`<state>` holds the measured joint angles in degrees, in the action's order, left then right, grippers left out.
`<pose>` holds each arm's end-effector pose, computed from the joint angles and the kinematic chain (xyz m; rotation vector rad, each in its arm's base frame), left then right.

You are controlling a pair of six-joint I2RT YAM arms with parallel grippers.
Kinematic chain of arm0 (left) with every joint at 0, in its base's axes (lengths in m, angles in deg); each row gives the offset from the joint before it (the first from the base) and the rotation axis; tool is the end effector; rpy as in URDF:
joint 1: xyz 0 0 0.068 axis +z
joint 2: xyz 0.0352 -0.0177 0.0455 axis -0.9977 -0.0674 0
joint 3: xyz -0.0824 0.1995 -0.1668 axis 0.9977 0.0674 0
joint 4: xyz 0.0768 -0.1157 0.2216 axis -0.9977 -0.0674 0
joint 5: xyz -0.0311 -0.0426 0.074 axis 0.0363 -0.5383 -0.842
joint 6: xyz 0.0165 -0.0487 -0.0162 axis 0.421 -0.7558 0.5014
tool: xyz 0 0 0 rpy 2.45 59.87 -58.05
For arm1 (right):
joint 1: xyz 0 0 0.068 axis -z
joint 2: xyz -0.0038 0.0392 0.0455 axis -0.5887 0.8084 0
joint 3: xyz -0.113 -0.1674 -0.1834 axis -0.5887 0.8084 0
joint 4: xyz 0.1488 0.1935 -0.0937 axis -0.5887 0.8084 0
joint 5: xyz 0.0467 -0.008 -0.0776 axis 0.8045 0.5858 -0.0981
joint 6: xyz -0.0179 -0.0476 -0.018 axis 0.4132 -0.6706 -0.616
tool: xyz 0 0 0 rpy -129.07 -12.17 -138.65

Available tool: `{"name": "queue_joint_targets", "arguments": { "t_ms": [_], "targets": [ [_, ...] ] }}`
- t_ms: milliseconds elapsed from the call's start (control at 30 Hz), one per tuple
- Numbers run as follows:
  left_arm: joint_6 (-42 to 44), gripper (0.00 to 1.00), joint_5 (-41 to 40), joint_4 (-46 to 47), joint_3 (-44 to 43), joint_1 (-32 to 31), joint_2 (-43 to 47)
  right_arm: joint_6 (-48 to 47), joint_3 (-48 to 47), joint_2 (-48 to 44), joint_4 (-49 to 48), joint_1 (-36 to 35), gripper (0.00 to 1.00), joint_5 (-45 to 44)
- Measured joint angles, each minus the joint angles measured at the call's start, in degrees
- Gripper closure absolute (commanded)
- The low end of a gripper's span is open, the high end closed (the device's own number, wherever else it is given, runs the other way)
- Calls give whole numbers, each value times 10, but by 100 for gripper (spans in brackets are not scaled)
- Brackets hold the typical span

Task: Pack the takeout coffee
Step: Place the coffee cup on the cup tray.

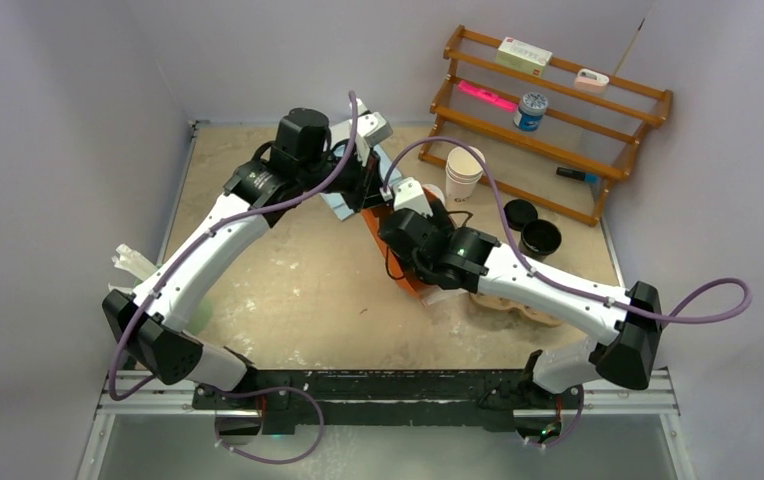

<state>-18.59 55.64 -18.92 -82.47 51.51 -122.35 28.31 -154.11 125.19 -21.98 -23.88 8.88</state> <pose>0.2489 -0.1960 0.4227 0.9233 1.8797 -1.0161 0.1717 0.2484 0.3351 -0.3925 2.0767 -0.0694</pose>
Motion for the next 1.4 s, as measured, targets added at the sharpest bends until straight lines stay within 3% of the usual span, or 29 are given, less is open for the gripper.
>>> {"name": "queue_joint_targets", "arguments": {
  "t_ms": [400,800,1400],
  "targets": [
    [-40,100,57,31,23,35,-7,-12,10,-65,-7,0,100,-23],
    [-38,100,63,27,23,34,-15,-2,84,-42,-9,0,100,-30],
    [-26,100,77,31,23,34,-32,-5,103,-28,-53,0,100,20]
  ]
}}
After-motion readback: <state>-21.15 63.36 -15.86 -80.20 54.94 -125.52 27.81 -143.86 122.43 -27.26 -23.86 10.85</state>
